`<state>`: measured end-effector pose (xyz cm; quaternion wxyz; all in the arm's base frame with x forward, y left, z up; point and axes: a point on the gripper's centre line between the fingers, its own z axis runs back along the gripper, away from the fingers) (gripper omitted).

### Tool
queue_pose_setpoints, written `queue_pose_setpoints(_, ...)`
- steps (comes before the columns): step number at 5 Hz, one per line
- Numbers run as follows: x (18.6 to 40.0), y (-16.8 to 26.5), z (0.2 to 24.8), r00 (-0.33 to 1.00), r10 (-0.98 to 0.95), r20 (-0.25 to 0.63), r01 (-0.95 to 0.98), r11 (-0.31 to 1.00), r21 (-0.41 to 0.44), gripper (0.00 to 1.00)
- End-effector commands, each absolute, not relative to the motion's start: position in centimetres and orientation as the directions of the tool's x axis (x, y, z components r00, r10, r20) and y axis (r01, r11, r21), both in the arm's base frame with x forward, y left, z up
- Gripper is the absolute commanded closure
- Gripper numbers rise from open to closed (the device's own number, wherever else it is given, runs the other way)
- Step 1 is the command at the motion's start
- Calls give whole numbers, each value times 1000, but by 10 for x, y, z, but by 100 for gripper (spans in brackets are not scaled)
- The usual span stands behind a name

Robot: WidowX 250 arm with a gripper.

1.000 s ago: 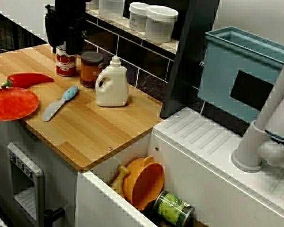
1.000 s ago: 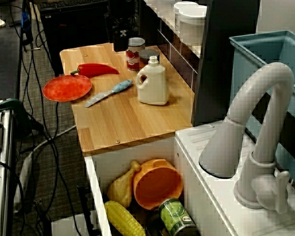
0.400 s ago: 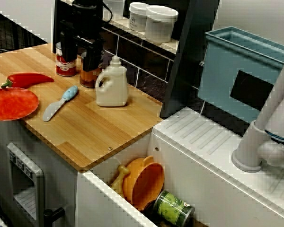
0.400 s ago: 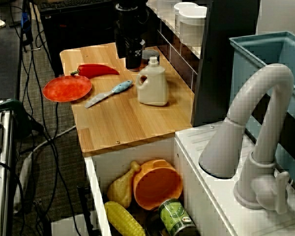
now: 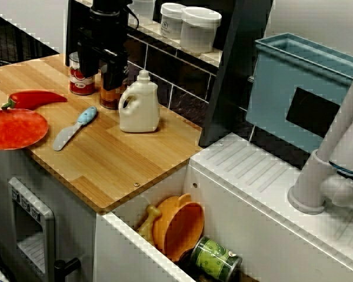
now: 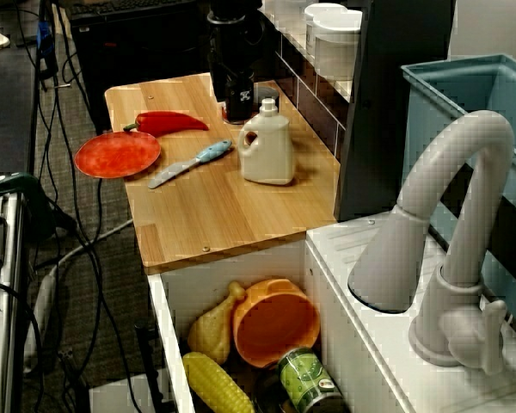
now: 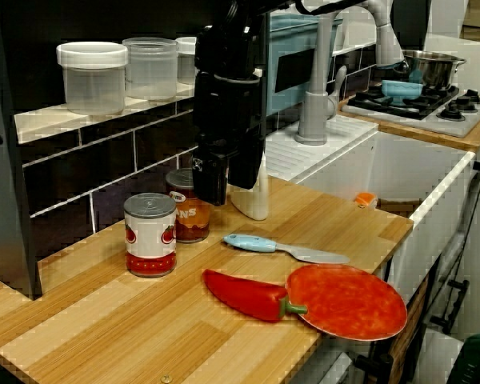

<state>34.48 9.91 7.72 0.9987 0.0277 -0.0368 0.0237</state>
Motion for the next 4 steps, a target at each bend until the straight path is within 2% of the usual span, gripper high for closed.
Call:
queue_pose_setpoints(1,346,105,93,991,49,127,-57,997,58,0)
queue_pose_setpoints(4,358,67,66,994,95,60,-97,995,24,0)
